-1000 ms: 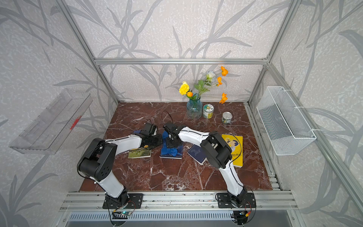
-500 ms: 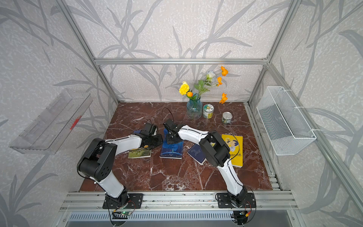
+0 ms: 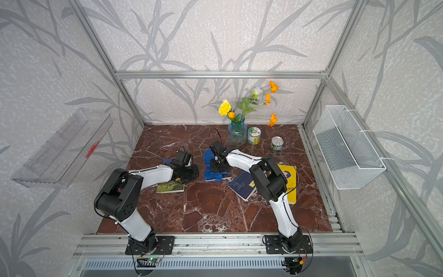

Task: Wipe the cover of the book
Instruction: Wipe the dirt from the cover of the book.

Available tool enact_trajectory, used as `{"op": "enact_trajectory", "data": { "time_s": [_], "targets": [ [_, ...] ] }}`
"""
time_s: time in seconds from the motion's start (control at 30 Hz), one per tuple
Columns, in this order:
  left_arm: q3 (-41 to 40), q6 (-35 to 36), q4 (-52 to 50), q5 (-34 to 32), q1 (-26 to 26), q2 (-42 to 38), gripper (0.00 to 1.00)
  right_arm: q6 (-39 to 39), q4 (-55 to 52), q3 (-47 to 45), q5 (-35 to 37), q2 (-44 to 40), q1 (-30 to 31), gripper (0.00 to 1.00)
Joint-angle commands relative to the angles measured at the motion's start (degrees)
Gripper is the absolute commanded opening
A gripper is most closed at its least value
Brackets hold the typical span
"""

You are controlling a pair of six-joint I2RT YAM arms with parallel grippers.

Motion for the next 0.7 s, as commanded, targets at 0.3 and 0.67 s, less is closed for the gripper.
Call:
{"op": "enact_trajectory", "data": {
  "time_s": [0.3,0.67],
  "targets": [
    [-0.7,0.3,-1.4,0.5,0.0,1.4,0.00,-4.1,-9.6,-8.4,3.4,4.7,4.7,0.00],
    [-0.5,0.5,-1.5,0.5,0.0,1.4,0.00,-5.2,-8.3,-13.3,5.2,-5.9,6.8,0.00]
  ]
}}
